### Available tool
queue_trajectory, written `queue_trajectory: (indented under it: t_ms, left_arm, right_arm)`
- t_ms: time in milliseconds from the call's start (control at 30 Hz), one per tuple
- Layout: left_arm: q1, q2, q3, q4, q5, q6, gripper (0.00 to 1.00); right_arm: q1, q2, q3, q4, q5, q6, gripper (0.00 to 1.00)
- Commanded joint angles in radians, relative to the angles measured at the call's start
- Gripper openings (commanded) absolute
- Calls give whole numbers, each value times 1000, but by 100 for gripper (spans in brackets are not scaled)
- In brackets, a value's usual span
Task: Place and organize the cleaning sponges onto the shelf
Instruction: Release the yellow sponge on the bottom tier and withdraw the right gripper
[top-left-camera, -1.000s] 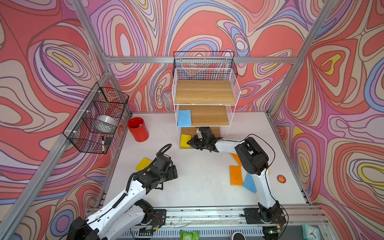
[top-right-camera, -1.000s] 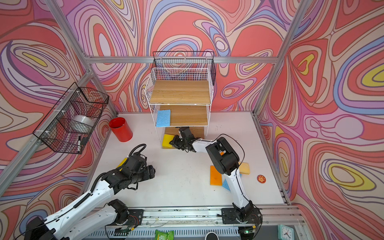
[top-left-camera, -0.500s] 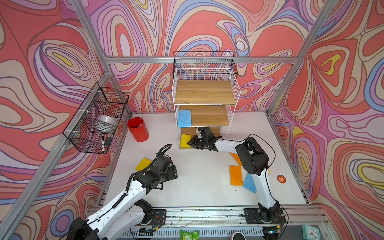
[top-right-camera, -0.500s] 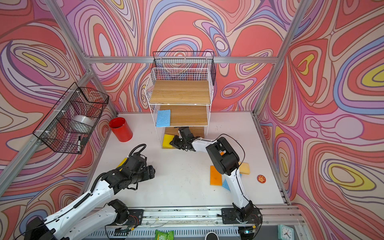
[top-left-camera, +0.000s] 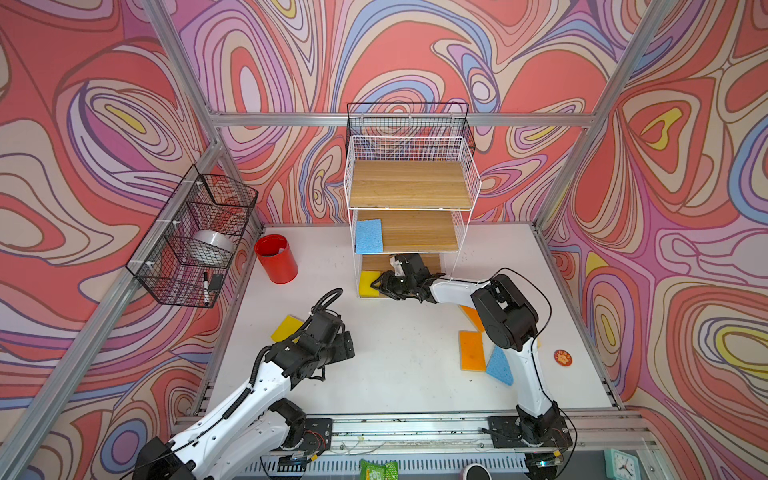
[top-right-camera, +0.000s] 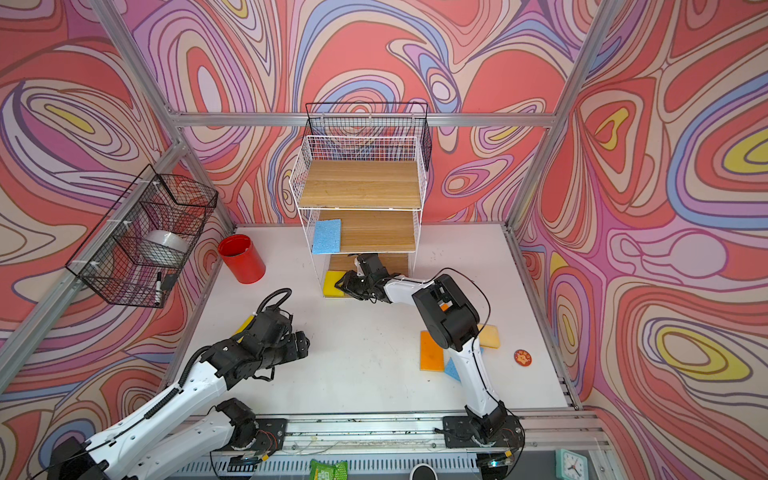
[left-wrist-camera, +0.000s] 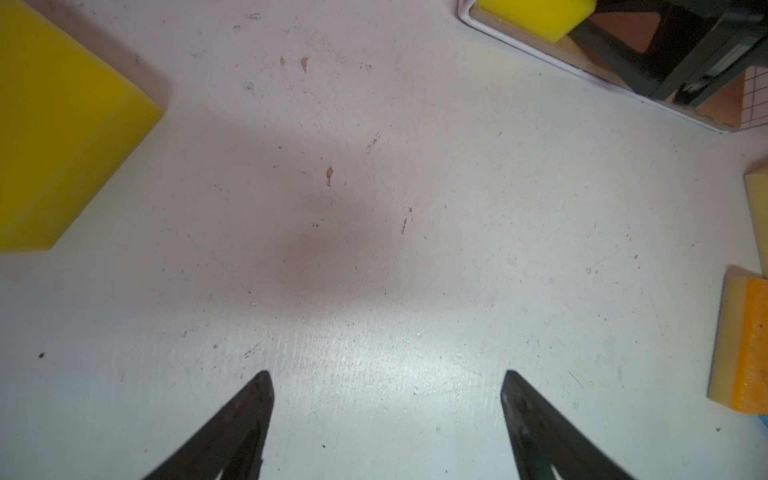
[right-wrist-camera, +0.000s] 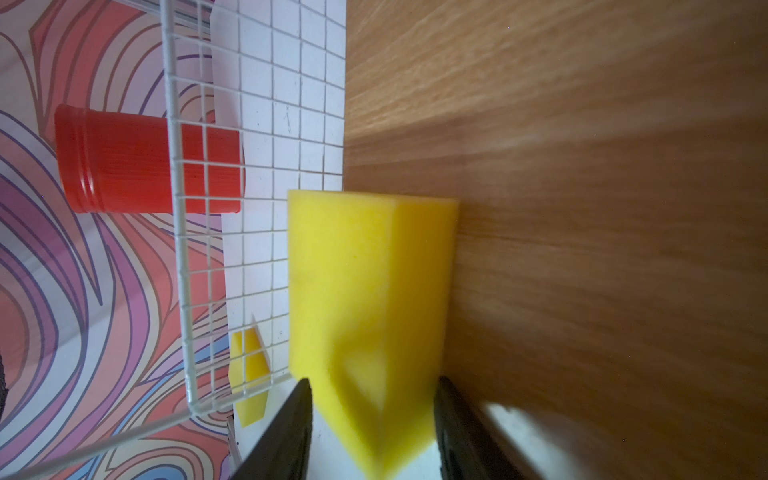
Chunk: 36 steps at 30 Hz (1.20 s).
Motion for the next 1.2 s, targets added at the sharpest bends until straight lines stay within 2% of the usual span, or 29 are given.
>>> queue_trajectory:
  t_ms: [0, 167, 300, 467, 600, 767, 1033, 1167]
  left_arm:
    - [8, -19, 41, -62, -12, -9, 87]
    - [7, -39, 62, -100, -23, -12, 88]
    - [16, -38, 87, -140, -29, -14, 92]
    - [69, -17, 109, -159, -13, -7, 84]
    - [98, 27, 133, -180, -55, 5, 79]
    - [99, 107, 170, -193, -138, 9, 74]
    - [137, 323, 341, -234, -321, 110, 74]
    - [198, 446, 400, -225, -297, 174, 78]
  right_arm:
    - [1, -66, -19, 15, 7, -14, 51]
    - [1, -97, -54, 16, 10, -11, 52]
    - [1, -148, -109, 37, 13, -12, 53]
    - [1, -240, -229, 90, 9, -5, 51]
    - [10, -323, -335, 96, 14, -23, 48]
    - [46, -425, -489, 110, 43, -56, 47]
    - [51, -595, -685, 120, 30, -122, 43]
    - [50, -643, -750, 150, -2, -136, 44]
